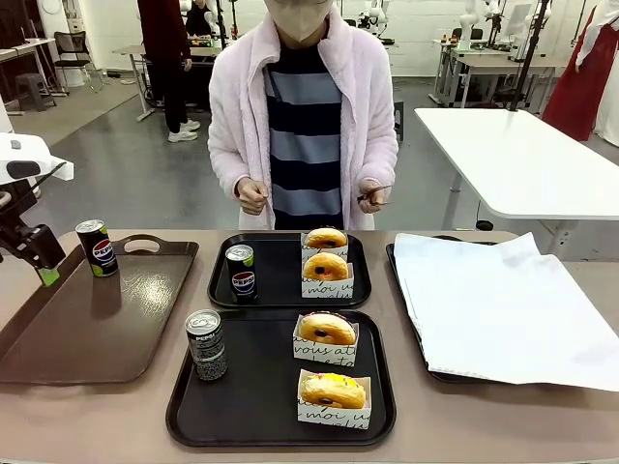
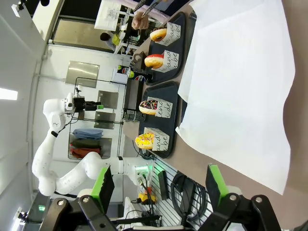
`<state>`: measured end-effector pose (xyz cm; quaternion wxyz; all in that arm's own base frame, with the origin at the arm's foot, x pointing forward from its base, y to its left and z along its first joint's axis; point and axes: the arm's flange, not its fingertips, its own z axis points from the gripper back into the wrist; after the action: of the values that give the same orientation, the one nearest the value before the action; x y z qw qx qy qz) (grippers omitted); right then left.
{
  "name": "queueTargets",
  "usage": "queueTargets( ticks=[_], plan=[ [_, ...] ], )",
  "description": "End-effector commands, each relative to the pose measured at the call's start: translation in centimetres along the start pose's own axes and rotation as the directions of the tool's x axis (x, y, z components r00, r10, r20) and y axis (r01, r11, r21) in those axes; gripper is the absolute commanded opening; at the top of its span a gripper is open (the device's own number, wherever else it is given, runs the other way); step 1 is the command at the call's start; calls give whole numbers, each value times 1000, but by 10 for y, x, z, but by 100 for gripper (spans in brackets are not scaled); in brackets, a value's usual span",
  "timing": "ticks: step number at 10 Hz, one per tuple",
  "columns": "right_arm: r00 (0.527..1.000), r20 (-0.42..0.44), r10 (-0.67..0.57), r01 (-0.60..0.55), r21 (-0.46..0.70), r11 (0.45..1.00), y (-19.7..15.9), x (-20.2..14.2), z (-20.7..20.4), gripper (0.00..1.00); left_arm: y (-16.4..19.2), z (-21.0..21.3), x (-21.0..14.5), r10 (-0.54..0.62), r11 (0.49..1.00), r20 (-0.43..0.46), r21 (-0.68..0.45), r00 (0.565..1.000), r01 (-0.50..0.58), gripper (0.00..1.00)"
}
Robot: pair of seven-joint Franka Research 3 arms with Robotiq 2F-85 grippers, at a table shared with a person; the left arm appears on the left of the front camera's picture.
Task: Set up donuts and drinks on trays.
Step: Pick up one Pepsi coke from the Handle tray and place it on the Flat Tray without a Pepsi coke.
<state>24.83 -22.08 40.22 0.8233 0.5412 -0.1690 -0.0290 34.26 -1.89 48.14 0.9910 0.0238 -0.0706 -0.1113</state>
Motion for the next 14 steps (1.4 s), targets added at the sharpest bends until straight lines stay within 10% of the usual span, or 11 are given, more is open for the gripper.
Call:
queueTargets(
  ticks=[1, 3, 6, 14],
  plan=[
    [1000, 5, 8, -8, 12, 1000, 0, 1, 0, 100, 87, 3, 7, 93, 895, -68, -432, 993, -114, 100],
    [1000, 5, 8, -8, 12, 1000, 0, 1, 0, 100, 162, 7, -7, 126, 657, -50, -744, 991, -121, 100],
    [1000, 5, 8, -8, 12, 1000, 0, 1, 0, 100, 249, -8, -43, 210, 371, -15, -924, 978, -94, 100],
    [1000, 5, 8, -8, 12, 1000, 0, 1, 0, 100, 315, -46, -86, 276, 289, -147, -930, 950, -228, 100]
  ],
)
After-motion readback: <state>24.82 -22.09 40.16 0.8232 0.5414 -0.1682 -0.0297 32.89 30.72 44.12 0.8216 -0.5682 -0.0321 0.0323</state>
